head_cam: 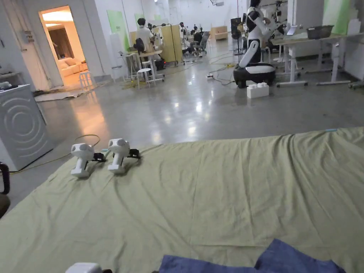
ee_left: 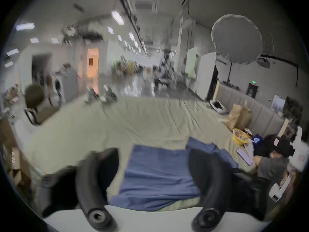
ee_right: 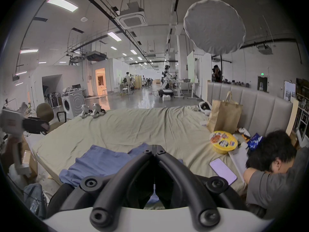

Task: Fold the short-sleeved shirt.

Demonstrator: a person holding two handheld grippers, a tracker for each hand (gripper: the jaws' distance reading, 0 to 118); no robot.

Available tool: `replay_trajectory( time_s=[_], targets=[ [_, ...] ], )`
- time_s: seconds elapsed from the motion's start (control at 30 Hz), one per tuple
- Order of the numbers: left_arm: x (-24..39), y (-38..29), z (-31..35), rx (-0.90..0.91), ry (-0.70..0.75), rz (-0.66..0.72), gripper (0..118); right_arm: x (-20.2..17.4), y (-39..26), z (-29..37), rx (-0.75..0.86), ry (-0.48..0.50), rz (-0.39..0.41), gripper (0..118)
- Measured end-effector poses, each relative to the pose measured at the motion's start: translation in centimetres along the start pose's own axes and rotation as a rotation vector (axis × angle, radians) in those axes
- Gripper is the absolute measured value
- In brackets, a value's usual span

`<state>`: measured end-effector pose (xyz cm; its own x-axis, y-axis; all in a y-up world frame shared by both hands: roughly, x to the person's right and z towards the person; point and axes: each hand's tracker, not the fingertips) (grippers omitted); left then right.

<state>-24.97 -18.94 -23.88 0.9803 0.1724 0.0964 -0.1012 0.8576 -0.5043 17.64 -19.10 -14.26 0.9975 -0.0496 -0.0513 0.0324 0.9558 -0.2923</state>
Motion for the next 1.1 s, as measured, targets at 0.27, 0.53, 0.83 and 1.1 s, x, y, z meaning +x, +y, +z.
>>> replay_trajectory(
  time_s=[0.27, 0.53, 0.83, 1.1],
  targets=[
    [-4.6, -1.2, -23.1, -0.314, 0.045, 0.079, 97, 3.4, -3.4, -2.1, -0.177, -0.021, -0.118, 2],
    [-7.4, -4.2, -32.4, -0.487, 0.174, 0.057, 80, 6.5, -5.7, -2.3, -0.264, -0.116, -0.192, 2],
    [-3.3, -4.4, -33.1, -0.527, 0.259, -0.203, 7, 5.3, -6.0, -4.8, -0.331, -0.072, -0.174, 2],
    [-4.6, -3.9, -34.5, -0.566, 0.221, -0.087, 6, 5.7, -0.2, -17.0, -0.328, 0.069, -0.089, 67]
  ],
)
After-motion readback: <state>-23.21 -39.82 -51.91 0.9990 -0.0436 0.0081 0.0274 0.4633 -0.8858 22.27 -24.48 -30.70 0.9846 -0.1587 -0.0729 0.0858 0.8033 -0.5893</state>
